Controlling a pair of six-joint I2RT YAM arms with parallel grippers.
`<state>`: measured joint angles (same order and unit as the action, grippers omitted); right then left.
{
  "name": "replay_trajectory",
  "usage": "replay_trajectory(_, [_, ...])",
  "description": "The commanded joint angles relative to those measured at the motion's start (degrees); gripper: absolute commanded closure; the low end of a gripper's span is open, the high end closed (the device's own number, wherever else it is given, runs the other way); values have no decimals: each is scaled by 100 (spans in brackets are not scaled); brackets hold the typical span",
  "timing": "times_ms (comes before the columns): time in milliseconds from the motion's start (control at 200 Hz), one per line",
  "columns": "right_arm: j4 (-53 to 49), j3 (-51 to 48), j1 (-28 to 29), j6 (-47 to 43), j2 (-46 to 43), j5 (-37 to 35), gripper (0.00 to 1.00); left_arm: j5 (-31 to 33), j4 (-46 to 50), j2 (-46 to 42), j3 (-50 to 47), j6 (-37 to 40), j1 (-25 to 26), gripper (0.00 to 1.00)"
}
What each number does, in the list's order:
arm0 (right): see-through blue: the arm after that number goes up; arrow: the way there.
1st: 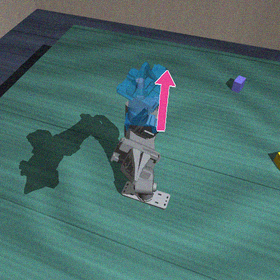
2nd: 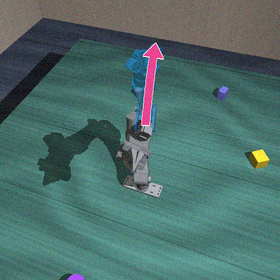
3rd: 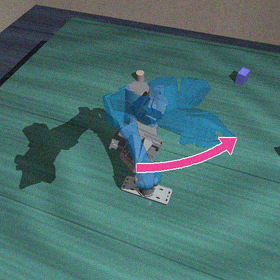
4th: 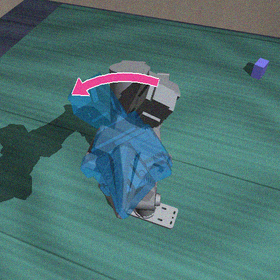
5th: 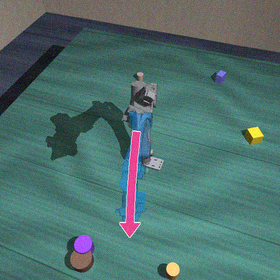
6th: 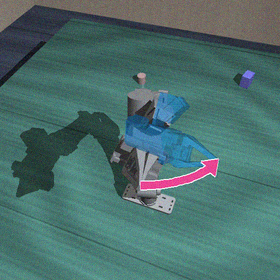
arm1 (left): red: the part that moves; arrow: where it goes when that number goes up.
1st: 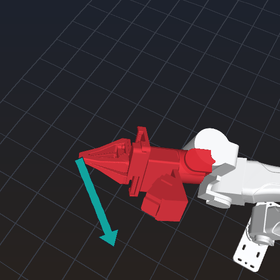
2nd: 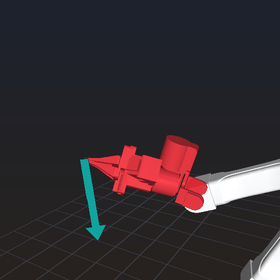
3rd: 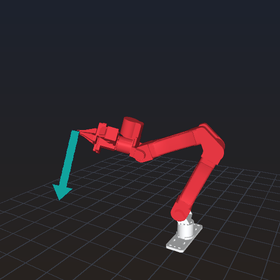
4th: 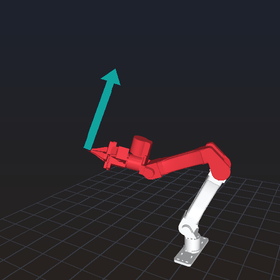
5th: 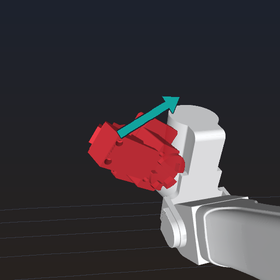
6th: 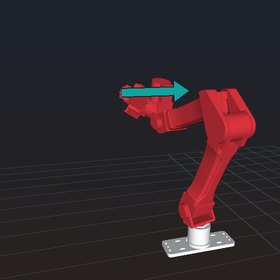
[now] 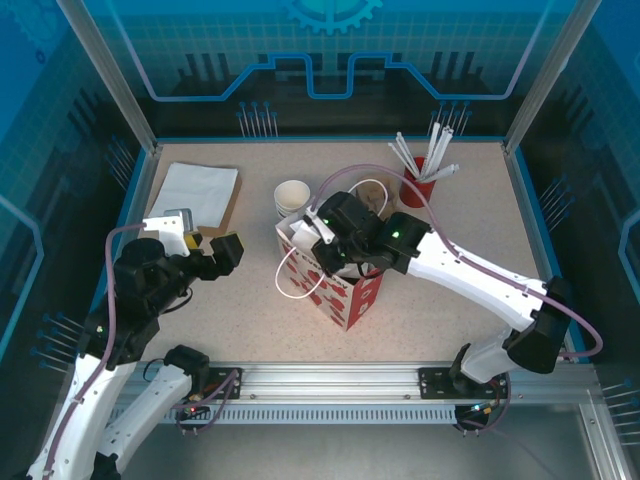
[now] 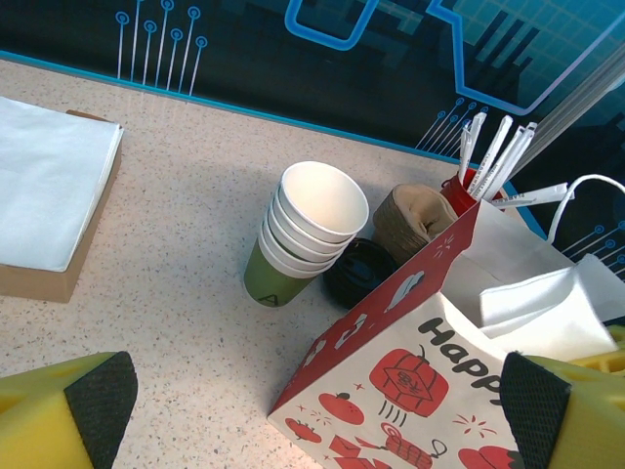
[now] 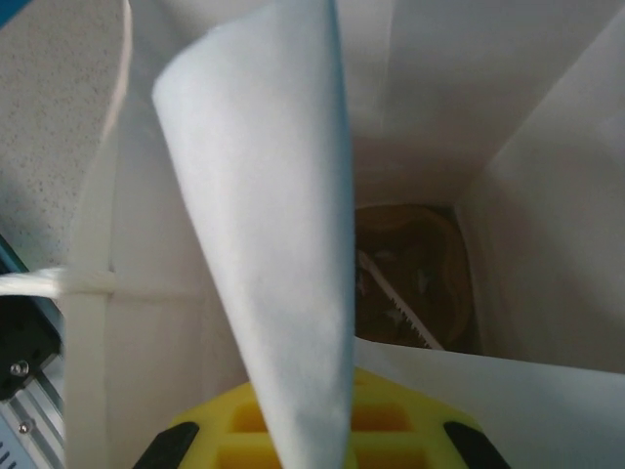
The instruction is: Pack the takeout coffee
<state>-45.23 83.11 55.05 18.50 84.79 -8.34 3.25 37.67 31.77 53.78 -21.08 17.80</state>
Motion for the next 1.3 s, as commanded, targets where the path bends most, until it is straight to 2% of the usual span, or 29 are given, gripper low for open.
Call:
replay_trajectory(0, [-236, 28, -45, 117, 165, 324, 98, 28, -72, -12, 54, -45, 30, 1])
replay_trajectory(310, [-451, 100, -264, 130, 321, 559, 85, 42, -63, -21, 47, -45, 30, 1])
replay_trajectory(710, [-615, 439, -354, -26, -167, 482, 54, 24, -120, -11, 45, -66, 30, 1])
replay_trajectory(865, [-751, 669, -420, -70, -393, 504, 46, -34, -214, 15, 36, -95, 30, 1])
replay_trajectory(1056, [-966, 1036, -559, -208, -647, 432, 32, -101, -352, 32, 45, -161, 30, 1])
replay_trajectory(1296, [-1129, 1228, -881, -458, -1167, -37, 23, -77, -401, 36, 78, -160, 30, 1])
